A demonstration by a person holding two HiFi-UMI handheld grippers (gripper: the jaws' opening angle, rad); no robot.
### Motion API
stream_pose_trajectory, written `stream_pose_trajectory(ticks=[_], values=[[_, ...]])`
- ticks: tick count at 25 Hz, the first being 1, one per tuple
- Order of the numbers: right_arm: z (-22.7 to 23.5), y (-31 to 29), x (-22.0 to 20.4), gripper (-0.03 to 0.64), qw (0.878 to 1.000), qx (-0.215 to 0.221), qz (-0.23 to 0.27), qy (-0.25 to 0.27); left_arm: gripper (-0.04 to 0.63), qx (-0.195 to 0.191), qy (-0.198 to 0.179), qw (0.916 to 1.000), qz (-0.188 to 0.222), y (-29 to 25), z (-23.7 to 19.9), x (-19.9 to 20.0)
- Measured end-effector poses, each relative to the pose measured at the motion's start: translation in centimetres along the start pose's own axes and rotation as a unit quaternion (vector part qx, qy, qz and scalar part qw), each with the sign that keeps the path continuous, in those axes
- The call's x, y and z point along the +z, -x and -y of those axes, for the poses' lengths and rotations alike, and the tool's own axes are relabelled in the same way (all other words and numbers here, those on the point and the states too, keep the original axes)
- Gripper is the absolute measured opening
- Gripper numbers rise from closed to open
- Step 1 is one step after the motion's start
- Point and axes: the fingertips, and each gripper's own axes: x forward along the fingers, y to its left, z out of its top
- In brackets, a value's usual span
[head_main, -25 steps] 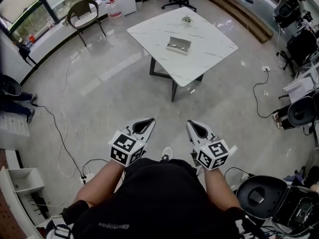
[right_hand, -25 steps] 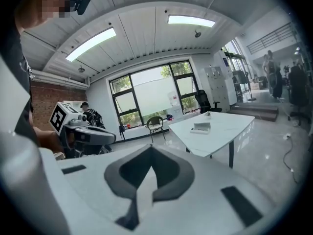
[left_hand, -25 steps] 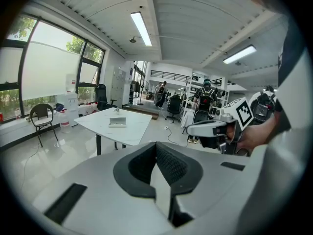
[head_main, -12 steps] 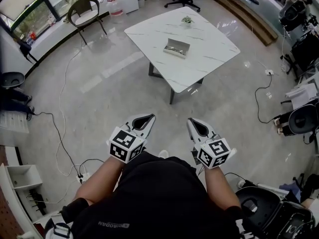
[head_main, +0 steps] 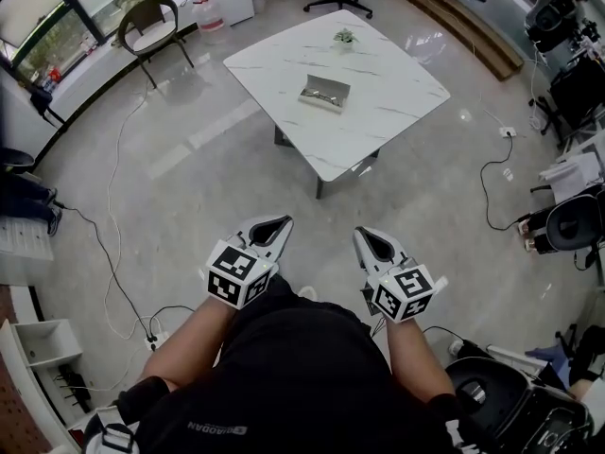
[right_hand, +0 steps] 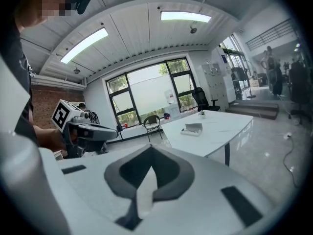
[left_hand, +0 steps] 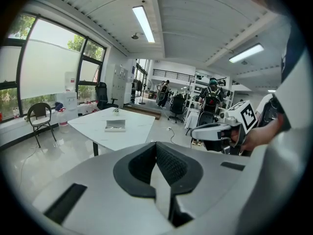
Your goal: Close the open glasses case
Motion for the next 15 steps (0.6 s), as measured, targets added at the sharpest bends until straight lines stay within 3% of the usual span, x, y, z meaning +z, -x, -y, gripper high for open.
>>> stream_pose_trajectory(ticks=[8, 15], values=[[2.1, -1.7, -0.2, 0.002, 1.0, -0.017, -0.008, -0.007, 0.003, -0.02, 0.001, 0.9997, -0.013, -2.8, -1.7, -0.2], [4.7, -4.6, 1.5, 0.002, 1.0, -0.023, -0.018, -0.001, 0.003, -0.029, 0.001, 0.9995, -0.009, -6.4, -4.7, 2.3]])
